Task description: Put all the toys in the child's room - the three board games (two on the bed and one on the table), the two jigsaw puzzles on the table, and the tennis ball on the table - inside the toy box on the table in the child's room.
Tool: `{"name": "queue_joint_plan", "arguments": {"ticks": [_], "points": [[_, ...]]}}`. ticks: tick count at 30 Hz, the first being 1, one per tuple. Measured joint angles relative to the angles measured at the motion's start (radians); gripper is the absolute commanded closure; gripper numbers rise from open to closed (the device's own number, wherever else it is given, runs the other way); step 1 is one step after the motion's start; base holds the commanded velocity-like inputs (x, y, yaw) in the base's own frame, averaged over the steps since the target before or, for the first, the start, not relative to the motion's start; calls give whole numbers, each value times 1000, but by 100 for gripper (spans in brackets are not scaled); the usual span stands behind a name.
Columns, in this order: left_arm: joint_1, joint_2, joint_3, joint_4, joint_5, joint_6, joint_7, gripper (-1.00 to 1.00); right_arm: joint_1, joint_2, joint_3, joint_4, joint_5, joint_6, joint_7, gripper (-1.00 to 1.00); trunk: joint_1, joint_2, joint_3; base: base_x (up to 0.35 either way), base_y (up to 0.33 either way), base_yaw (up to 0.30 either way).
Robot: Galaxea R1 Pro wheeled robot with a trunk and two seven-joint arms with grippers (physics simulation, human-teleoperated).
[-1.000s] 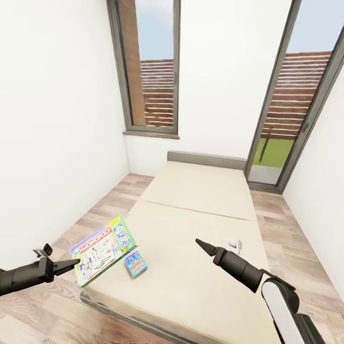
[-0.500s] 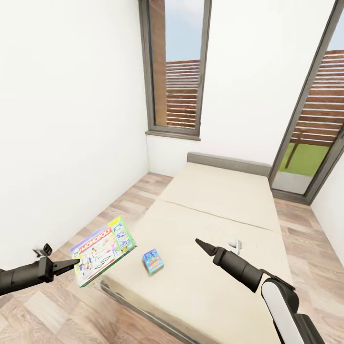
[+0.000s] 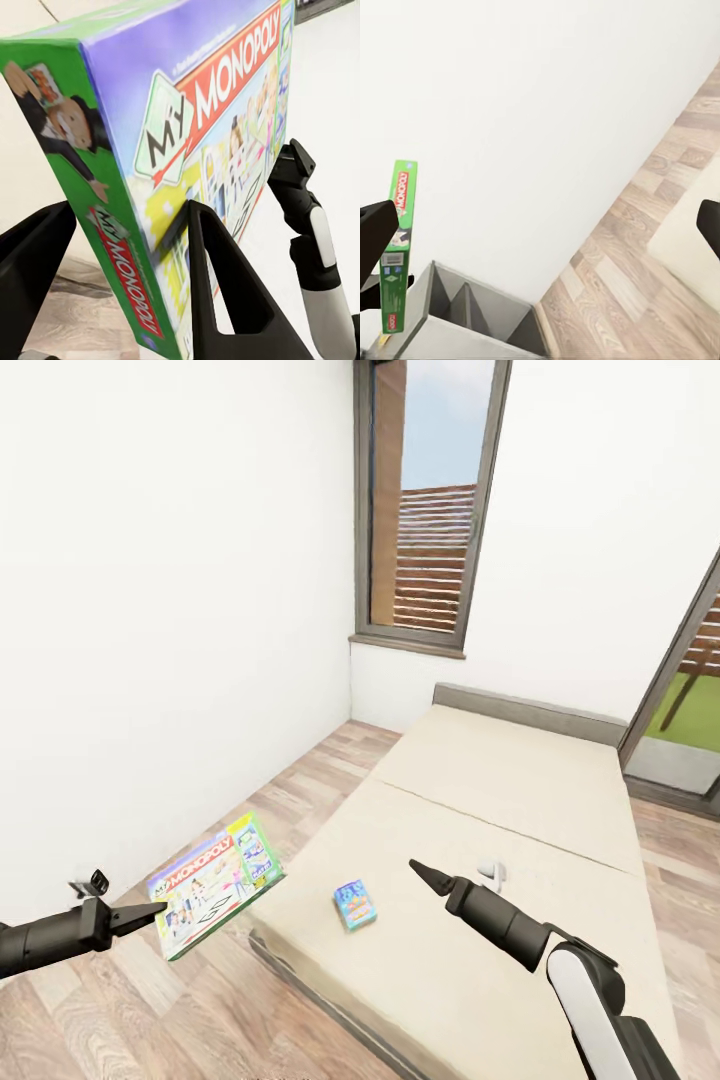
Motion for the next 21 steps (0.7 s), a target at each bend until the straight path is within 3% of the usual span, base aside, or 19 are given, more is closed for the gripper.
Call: {"name": "queue_joint_plan", "arguments": {"ticks": [6,21], "points": [[0,1,1,0,0,0,0,100,0,0,29,0,0,1,-2,-100,-23,42,21,0,0,286],[0,0,11,0,0,-1,0,100,0,0,31,0,0,1,-2,-100,-81,147,70,0,0,286]]}}
